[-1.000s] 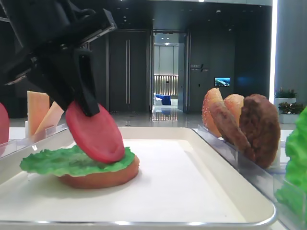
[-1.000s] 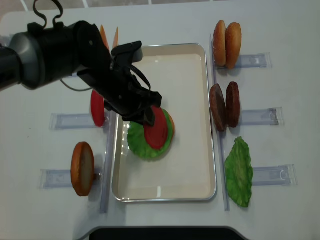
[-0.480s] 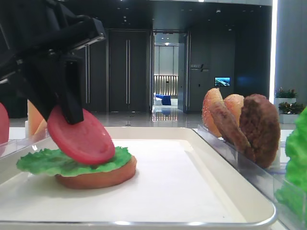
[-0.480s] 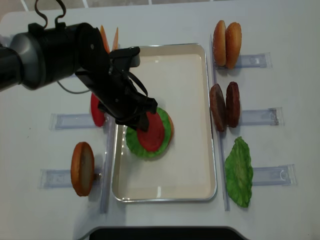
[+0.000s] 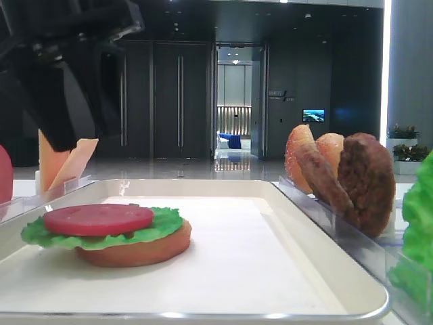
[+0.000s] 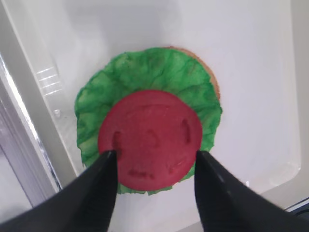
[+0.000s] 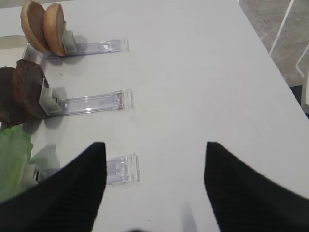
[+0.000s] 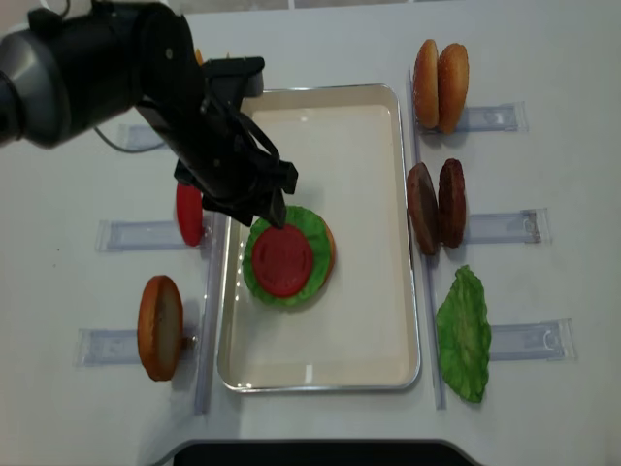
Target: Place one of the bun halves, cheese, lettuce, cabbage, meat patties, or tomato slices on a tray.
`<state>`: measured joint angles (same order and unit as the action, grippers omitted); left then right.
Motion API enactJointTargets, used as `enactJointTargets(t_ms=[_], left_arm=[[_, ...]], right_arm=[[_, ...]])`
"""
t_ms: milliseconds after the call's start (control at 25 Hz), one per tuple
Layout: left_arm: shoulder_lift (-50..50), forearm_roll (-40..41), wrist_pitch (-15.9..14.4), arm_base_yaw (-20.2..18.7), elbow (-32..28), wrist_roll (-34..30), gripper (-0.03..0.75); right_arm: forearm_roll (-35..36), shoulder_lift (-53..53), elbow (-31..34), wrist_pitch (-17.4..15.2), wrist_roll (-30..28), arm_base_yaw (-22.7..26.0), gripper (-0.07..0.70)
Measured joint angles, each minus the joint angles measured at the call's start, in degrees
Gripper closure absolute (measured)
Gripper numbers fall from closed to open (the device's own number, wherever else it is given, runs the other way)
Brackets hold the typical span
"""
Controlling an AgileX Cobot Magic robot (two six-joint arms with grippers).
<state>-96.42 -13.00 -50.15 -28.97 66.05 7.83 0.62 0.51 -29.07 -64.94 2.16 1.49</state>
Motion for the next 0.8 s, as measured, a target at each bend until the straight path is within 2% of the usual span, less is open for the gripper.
enactJointTargets(t_ms=[240, 480, 560, 680, 800], left_arm=[[1.6, 2.7, -4.8, 0.0, 5.9, 1.9, 0.316], [1.6, 11.5, -12.5, 0.0, 11.0, 6.7, 0.314], [1.6, 13.5, -14.2, 0.2, 12.7, 7.4, 0.314], [1.6, 13.9, -15.8, 3.0, 13.5, 7.7, 0.314], [1.6, 16.4, -17.9, 8.7, 13.7, 7.2, 0.314]], right_arm=[[0.0, 0.0, 0.0, 0.0, 0.0, 0.0, 0.209], [0.0, 0.0, 0.0, 0.0, 0.0, 0.0, 0.209], [0.0, 0.0, 0.0, 0.0, 0.0, 0.0, 0.209], [0.0, 0.0, 0.0, 0.0, 0.0, 0.0, 0.209], [0.0, 0.0, 0.0, 0.0, 0.0, 0.0, 0.209]])
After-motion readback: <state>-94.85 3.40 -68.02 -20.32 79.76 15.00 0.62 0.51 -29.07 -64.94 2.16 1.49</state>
